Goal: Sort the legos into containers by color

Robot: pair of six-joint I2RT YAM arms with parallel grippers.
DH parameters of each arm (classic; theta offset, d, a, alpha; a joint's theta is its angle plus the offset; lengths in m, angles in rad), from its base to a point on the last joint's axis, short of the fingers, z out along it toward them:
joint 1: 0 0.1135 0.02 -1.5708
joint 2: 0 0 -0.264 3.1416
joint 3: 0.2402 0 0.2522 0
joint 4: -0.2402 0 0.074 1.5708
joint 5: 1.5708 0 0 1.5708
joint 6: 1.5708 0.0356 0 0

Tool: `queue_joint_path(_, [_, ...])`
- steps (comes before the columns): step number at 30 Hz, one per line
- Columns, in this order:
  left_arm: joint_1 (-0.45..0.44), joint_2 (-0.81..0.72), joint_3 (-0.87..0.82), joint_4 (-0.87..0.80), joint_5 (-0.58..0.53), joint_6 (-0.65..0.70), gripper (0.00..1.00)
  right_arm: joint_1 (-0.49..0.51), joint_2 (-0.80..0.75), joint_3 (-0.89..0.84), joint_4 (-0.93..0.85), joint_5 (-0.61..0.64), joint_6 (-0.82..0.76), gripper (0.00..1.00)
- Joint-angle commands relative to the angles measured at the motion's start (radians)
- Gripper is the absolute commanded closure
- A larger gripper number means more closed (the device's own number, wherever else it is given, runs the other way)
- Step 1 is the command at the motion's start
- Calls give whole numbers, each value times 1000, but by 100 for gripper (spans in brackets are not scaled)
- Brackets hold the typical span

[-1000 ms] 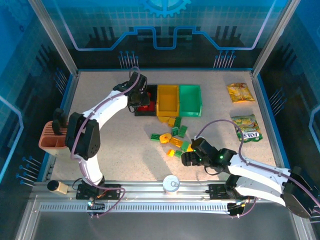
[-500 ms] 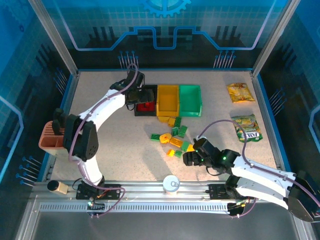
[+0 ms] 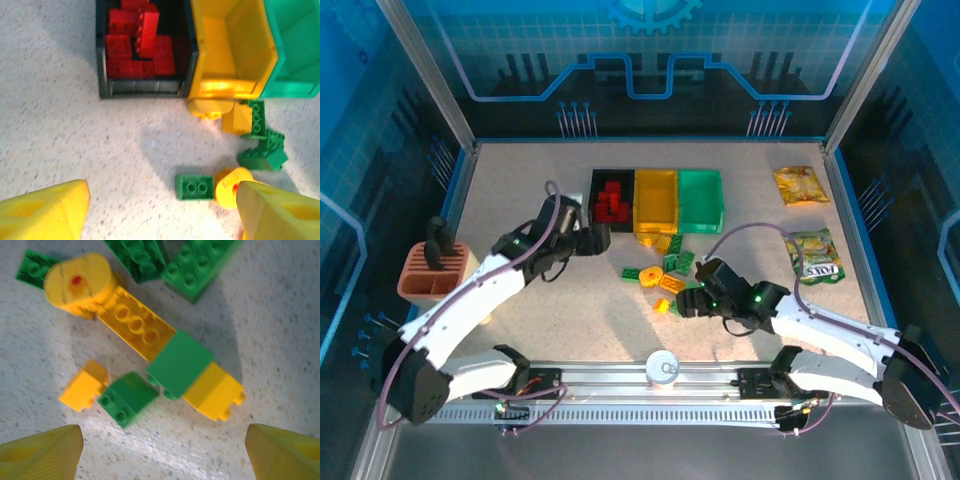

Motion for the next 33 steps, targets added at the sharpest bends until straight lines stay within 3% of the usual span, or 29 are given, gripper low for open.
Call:
queue_joint_path(1, [-17, -133, -91, -26, -51, -45, 22, -11, 46, 83, -16, -19, -68, 14])
queue_joint_path(15, [-59, -546, -308, -194, -43, -168, 23, 35, 447, 454, -121, -145, -209, 9])
queue_joint_path(24, [-60, -584, -143, -349, -77, -94, 21, 55, 687, 637, -216, -108, -190, 14])
queue_joint_path(33, [-61, -603, -142, -363, -83, -87, 21, 54, 816, 722, -301, 4, -194, 15])
